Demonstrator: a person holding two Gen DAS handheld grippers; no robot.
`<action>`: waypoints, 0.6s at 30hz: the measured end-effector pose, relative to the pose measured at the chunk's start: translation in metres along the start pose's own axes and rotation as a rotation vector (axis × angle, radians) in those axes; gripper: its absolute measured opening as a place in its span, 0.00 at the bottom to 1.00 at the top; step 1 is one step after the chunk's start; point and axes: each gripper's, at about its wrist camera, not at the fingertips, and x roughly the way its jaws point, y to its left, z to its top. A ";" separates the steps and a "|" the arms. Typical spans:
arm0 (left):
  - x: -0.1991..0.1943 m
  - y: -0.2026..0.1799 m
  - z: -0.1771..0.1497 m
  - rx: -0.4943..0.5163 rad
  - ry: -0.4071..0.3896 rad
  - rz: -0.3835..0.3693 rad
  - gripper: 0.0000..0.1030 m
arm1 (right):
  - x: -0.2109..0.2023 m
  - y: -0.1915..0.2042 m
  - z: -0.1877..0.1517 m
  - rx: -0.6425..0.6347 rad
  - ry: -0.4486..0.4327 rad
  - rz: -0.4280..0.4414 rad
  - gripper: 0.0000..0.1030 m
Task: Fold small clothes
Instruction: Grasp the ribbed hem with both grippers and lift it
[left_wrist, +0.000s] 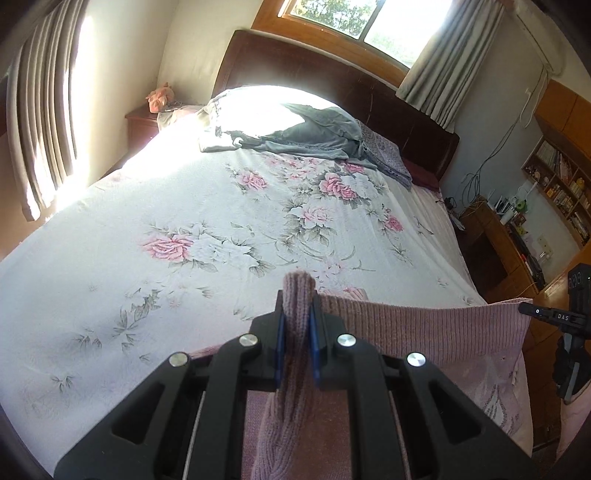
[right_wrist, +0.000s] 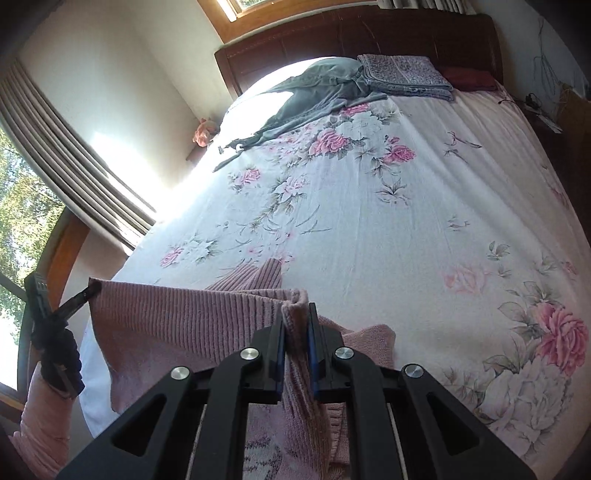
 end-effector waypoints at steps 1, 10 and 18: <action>0.015 0.004 0.001 -0.006 0.022 0.016 0.09 | 0.014 -0.006 0.003 0.018 0.017 -0.006 0.09; 0.101 0.035 -0.016 -0.033 0.164 0.104 0.11 | 0.112 -0.054 -0.011 0.109 0.174 -0.076 0.09; 0.091 0.048 -0.005 -0.071 0.168 0.137 0.30 | 0.124 -0.056 -0.024 0.080 0.249 -0.123 0.22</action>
